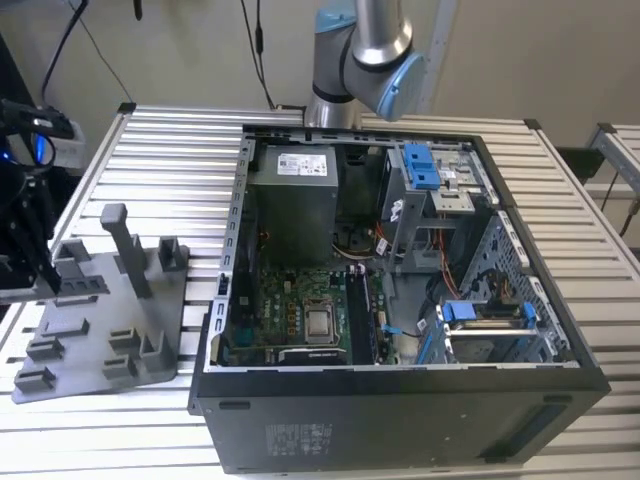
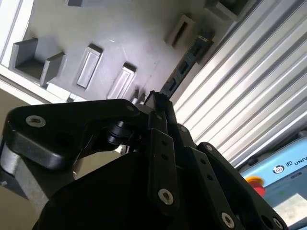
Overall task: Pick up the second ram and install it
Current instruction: 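Pick up the second ram and move it above second insertion slot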
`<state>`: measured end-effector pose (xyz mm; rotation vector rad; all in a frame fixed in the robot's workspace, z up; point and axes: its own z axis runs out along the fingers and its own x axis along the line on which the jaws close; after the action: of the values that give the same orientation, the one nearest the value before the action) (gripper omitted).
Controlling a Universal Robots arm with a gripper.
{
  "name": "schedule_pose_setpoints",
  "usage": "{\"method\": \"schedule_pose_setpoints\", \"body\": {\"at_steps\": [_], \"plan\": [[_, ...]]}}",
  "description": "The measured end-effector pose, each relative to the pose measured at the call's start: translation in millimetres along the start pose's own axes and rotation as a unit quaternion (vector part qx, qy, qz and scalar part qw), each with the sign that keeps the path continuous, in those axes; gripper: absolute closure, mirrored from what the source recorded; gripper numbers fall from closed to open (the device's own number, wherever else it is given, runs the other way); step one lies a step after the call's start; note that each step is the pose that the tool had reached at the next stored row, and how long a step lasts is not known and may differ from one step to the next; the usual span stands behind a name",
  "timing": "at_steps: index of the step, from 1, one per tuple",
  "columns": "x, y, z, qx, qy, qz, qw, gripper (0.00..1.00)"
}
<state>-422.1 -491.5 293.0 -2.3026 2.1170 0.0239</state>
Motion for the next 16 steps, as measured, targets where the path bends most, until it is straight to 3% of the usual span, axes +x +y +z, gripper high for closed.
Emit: {"method": "schedule_pose_setpoints", "body": {"at_steps": [9,16], "plan": [[-0.4,0.0,-21.4,0.0,0.0,0.0,1.0,0.86],[-0.5,-0.1,-26.2,0.0002,-0.0001,0.013,0.9999,0.86]]}}
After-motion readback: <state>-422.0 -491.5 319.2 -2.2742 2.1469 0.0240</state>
